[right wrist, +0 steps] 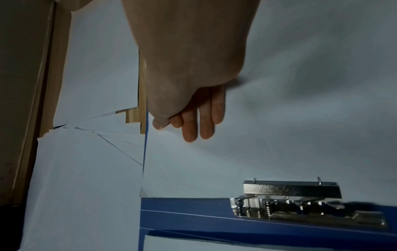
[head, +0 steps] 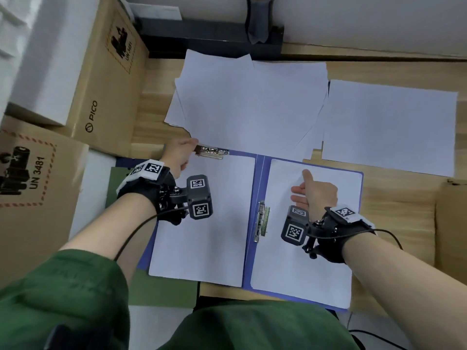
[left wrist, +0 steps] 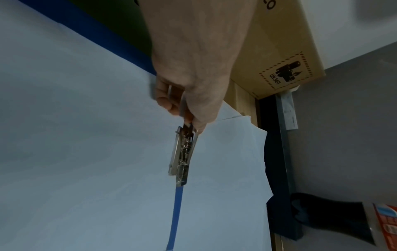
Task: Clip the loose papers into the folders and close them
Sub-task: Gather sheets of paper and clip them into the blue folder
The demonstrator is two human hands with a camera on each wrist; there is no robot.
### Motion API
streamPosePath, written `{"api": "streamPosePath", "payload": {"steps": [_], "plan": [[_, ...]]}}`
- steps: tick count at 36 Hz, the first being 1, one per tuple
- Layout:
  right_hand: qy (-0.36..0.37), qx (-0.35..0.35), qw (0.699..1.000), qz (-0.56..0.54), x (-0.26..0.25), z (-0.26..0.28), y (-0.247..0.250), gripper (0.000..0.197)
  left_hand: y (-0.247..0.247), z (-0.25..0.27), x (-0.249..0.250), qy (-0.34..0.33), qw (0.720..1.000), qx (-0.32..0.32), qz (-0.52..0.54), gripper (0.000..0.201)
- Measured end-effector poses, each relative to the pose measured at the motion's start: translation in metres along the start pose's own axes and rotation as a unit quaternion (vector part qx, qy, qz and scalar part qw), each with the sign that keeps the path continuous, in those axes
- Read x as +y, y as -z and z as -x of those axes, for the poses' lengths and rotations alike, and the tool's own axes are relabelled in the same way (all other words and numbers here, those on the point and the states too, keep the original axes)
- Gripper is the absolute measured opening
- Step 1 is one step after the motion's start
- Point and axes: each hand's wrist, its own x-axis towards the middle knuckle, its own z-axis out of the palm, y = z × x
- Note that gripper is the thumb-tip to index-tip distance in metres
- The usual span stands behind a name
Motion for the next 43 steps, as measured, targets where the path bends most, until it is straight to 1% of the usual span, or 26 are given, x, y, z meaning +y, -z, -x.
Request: {"api": "streamPosePath", "payload": {"steps": [2,4,6,8,10,15,19,21,23,25,27,29,30,33,37,41,43], "plan": [[-0.001,-0.002,1.0,0.005,-0.003,0.0,-0.001,0.042,0.001,-0.009,-0.003,0.003,1.0,0.022,0.0,0.013],[-0.014,-0.02,1.0,0.01,-0.006,0.001,0.0,0.043,0.002,-0.015,-0.006,0.004,0.999,0.038,-0.001,0.005],[-0.015,-0.02,1.0,0.011,-0.005,0.0,0.0,0.043,0.001,-0.019,-0.009,0.002,0.999,0.052,0.009,0.014],[0.009,0.01,1.0,0.008,0.001,-0.001,0.0,0.042,0.0,-0.021,-0.01,-0.006,0.998,0.063,0.009,0.015],[0.021,0.026,0.999,0.008,0.004,-0.002,-0.001,0.041,0.001,-0.023,-0.009,-0.009,0.998,0.066,0.001,0.017],[-0.003,-0.014,1.0,0.009,-0.004,-0.002,-0.001,0.042,0.003,-0.026,-0.01,-0.009,0.998,0.068,-0.001,0.019],[0.018,0.025,0.999,0.015,0.003,-0.004,-0.004,0.043,0.002,-0.023,-0.009,-0.011,0.998,0.066,0.009,0.017],[0.034,0.044,0.998,0.02,0.005,-0.005,-0.004,0.043,0.004,-0.021,-0.008,-0.031,0.998,0.046,0.017,0.023],[0.036,0.02,0.999,0.023,0.003,-0.005,-0.002,0.043,0.008,-0.017,-0.007,-0.052,0.998,0.012,0.026,0.024],[0.018,-0.036,0.999,0.029,-0.002,-0.003,0.002,0.044,0.015,-0.01,-0.009,-0.061,0.997,-0.001,0.056,0.019],[0.006,-0.07,0.997,0.035,-0.004,-0.003,0.004,0.044,0.024,-0.001,-0.015,-0.07,0.994,0.017,0.076,0.02],[0.026,-0.054,0.998,0.023,0.0,-0.003,0.007,0.041,0.036,0.009,-0.026,-0.079,0.993,0.046,0.071,0.02],[0.035,-0.046,0.998,0.017,0.002,-0.003,0.009,0.039,0.042,0.013,-0.034,-0.079,0.993,0.06,0.065,0.025],[0.039,-0.062,0.997,0.001,0.006,0.002,0.013,0.034,0.056,0.022,-0.058,-0.053,0.995,0.08,0.025,0.035],[0.019,-0.096,0.995,-0.018,0.011,0.009,0.018,0.029,0.067,0.034,-0.082,-0.005,0.997,0.071,-0.022,0.038],[0.021,-0.115,0.993,0.005,0.031,0.019,0.018,0.025,0.073,0.045,-0.095,0.01,0.997,0.068,-0.032,0.041],[0.022,-0.125,0.992,0.026,0.043,0.027,0.017,0.024,0.076,0.049,-0.097,0.011,0.998,0.061,-0.021,0.042]]}}
